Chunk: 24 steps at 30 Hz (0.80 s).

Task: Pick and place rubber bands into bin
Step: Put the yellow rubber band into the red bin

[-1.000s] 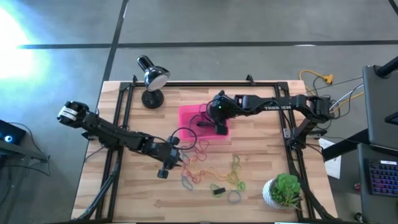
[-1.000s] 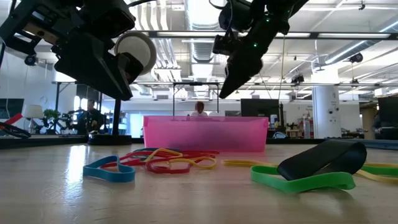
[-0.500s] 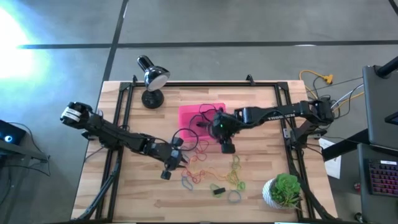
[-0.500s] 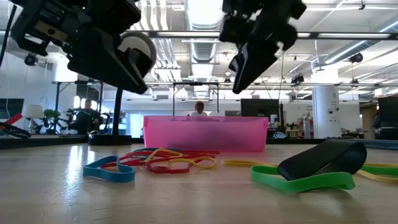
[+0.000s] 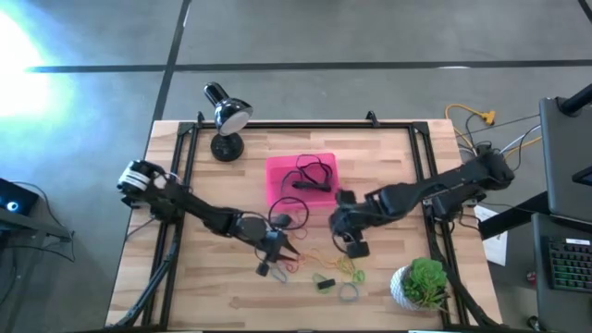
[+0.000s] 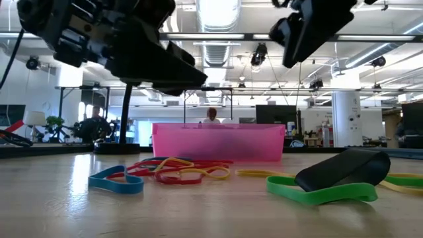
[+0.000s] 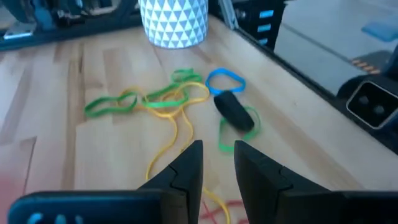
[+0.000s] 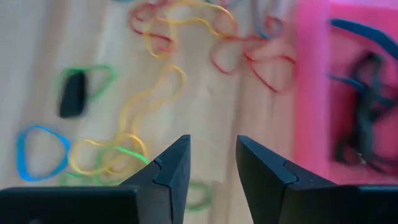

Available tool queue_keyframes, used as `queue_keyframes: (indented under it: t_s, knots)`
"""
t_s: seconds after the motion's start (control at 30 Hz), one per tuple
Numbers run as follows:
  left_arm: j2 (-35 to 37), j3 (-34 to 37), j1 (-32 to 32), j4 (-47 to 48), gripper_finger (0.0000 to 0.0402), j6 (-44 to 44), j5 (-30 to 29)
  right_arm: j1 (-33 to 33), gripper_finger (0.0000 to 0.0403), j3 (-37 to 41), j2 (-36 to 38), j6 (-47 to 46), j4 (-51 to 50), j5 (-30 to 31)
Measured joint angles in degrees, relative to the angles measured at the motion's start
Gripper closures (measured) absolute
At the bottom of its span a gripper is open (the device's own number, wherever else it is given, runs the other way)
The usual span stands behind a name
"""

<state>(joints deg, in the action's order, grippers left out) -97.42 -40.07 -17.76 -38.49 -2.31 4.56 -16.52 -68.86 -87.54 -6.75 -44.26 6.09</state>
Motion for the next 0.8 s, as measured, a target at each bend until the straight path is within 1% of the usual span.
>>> queue_keyframes:
  t_s: [0.07, 0.13, 0.23, 0.3, 0.33, 0.43, 0.5, 0.6, 0.67, 0.8]
  knots:
    - [-2.3, -1.1, 0.0, -2.5, 0.0326, 0.0, 0.6, -1.5, 0.0289, 0.6, 1.3, -2.3, -1.7, 4.4]
    - [-4.4, -2.2, 0.0, -2.7, 0.0326, 0.0, 2.3, -2.9, 0.0289, 1.8, 2.7, -4.7, -2.6, 8.1]
    - [-6.3, -3.4, 0.0, -2.2, 0.0326, 0.0, 2.7, -4.3, 0.0288, 4.1, 5.0, -8.5, -3.5, 11.8]
    - [-6.4, -3.8, 0.0, -0.3, 0.0326, 0.0, 2.5, -4.8, 0.0287, 6.2, 6.9, -11.0, -3.5, 12.3]
    - [-5.7, -3.7, 0.0, 2.7, 0.0326, 0.0, 2.2, -5.0, 0.0287, 7.2, 7.5, -12.5, -3.6, 12.3]
    - [-3.1, -3.6, 0.0, 11.6, 0.0327, 0.3, -1.5, -5.5, 0.0290, 10.5, 9.8, -16.2, -3.2, 12.3]
    - [-0.7, -3.5, 0.0, 16.8, 0.0327, 0.3, -3.9, -5.8, 0.0292, 12.5, 11.2, -17.0, -1.3, 12.4]
    - [1.4, -3.4, 0.0, 20.2, 0.0327, 0.0, -4.8, -6.0, 0.0296, 15.5, 12.6, -16.9, 1.5, 12.5]
    - [1.8, -3.4, 0.0, 20.1, 0.0327, -0.3, -4.9, -6.0, 0.0299, 17.0, 13.3, -16.4, 4.2, 12.6]
    - [1.8, -3.4, 0.0, 20.9, 0.0327, -1.7, -4.8, -6.0, 0.0303, 18.3, 13.6, -15.9, 6.3, 13.5]
